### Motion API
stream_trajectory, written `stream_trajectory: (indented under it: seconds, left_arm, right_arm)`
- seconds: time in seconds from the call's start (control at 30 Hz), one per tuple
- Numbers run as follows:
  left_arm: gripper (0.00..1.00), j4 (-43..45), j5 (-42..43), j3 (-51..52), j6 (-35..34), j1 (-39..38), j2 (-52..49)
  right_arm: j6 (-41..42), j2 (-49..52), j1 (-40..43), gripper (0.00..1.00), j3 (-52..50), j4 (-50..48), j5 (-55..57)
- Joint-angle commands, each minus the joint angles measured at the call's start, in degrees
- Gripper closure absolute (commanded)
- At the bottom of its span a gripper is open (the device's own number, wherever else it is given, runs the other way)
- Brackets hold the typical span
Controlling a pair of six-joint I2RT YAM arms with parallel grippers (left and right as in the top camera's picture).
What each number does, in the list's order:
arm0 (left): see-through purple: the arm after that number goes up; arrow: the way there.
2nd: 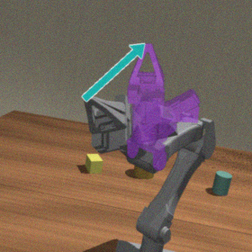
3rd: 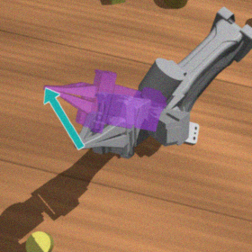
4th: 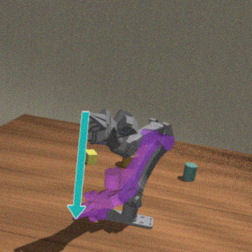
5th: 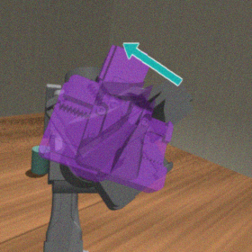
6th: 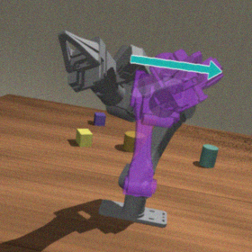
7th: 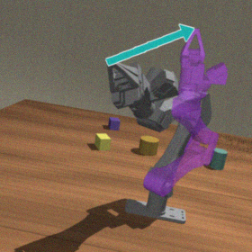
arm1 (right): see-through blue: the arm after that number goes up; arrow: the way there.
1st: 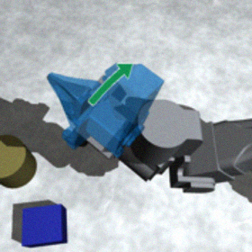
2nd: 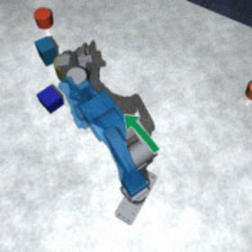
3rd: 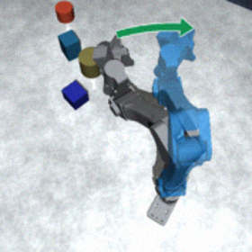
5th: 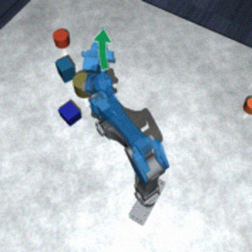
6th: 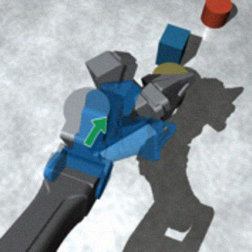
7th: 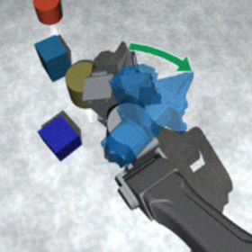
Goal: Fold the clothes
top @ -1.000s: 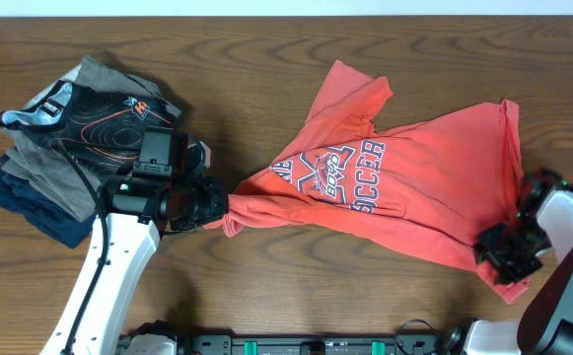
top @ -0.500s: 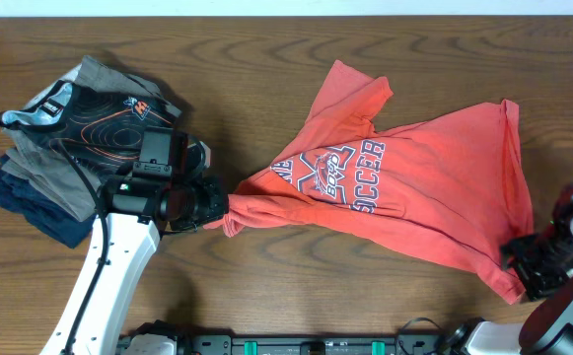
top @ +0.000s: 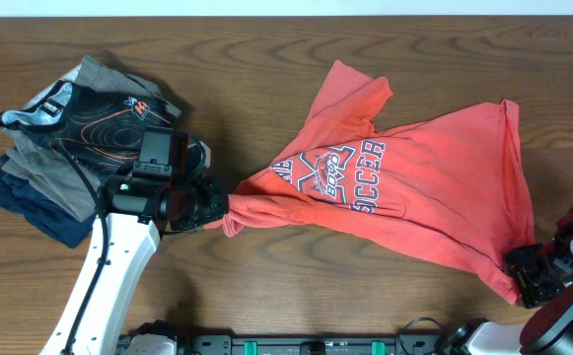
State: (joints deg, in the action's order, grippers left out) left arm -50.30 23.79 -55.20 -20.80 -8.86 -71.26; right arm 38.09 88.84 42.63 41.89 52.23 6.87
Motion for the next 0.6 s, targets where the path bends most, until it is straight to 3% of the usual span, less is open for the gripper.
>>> stream_trajectory:
  seconds: [0.0, 0.57]
  left_arm:
    - [0.94, -0.04, -0.33, 0.0, -0.09, -0.07, -0.11]
    - [0.94, -0.02, -0.31, 0.0, -0.09, -0.07, -0.11]
  right_arm:
    - [-0.7, -0.15, 0.44, 0.43, -1.27, -0.85, -1.14]
    - [-0.94, -0.17, 0.48, 0.39, 5.57, 5.38, -1.07]
